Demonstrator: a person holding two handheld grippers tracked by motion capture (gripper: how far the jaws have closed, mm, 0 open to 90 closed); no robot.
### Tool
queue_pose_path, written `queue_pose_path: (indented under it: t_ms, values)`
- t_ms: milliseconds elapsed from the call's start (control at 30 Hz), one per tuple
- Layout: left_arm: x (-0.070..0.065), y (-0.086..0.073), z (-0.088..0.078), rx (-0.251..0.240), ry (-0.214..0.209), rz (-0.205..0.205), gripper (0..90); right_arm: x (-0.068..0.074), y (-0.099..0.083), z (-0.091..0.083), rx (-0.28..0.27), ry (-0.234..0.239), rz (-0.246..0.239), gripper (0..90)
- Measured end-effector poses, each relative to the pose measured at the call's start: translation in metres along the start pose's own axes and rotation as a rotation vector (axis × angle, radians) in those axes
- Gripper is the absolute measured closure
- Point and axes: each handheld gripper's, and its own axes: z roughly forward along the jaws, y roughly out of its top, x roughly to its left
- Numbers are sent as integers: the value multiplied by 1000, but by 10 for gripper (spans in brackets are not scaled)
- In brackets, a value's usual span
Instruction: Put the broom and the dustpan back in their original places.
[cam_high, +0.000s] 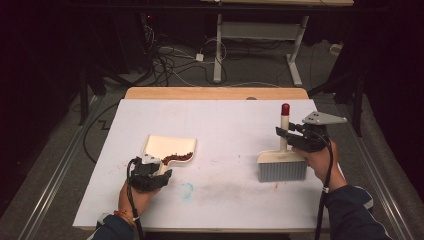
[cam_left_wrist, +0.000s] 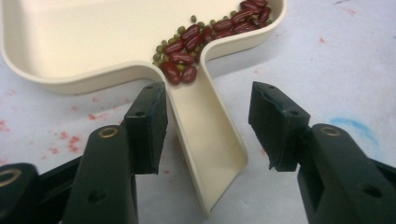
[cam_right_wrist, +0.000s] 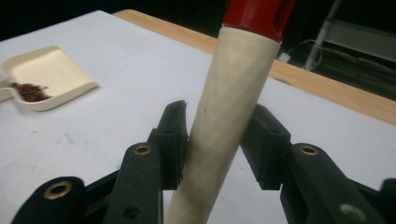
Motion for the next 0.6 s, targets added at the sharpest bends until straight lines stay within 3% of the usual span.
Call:
queue_pose_path:
  t_ms: [67, 133, 200, 300, 433, 600]
  values:
    - [-3, -2, -8, -15, 42, 95, 461, -2, -1, 8, 15, -13, 24, 619]
    - [-3, -6, -17, -74, 34, 156, 401, -4, -3, 15, 30, -46, 54, 619]
    - [0, -11, -25, -131, -5, 174, 388, -6, -5, 21, 47, -75, 64, 613]
    - [4, -15, -30, -172, -44, 182, 365, -9, -8, 29, 65, -106, 87, 610]
    - [5, -21, -30, -149, 35, 218, 290, -12, -12, 36, 81, -145, 90, 600]
    - [4, -25, -30, -159, 9, 230, 286, -14, -13, 39, 67, -169, 94, 588]
